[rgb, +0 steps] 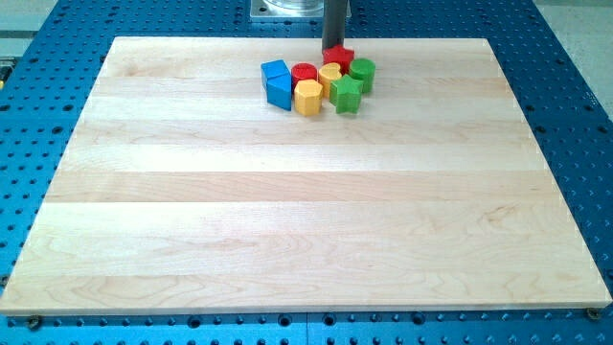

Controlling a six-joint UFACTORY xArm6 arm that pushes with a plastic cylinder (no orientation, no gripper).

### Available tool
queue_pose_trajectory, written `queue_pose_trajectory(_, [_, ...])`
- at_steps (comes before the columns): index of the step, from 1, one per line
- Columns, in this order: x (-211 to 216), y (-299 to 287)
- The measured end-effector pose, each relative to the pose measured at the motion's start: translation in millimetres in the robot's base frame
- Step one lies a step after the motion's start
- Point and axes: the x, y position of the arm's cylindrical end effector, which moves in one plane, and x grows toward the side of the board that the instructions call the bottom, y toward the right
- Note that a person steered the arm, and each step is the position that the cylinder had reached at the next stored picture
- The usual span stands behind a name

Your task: Push the green star to the bottom right side of the board

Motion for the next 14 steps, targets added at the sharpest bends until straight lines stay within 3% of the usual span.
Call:
queue_pose_trajectory(2, [131, 38])
queue_pose_trajectory(3, [135, 1])
queue_pose_trajectory(5, [213, -20])
queue_pose_trajectory(7, [253, 18])
queue_pose_trajectory(9, [251, -65])
queue_pose_trajectory(10, [263, -39])
queue_pose_trajectory(13, [297, 127])
queue_pose_trajectory(14, [303, 83])
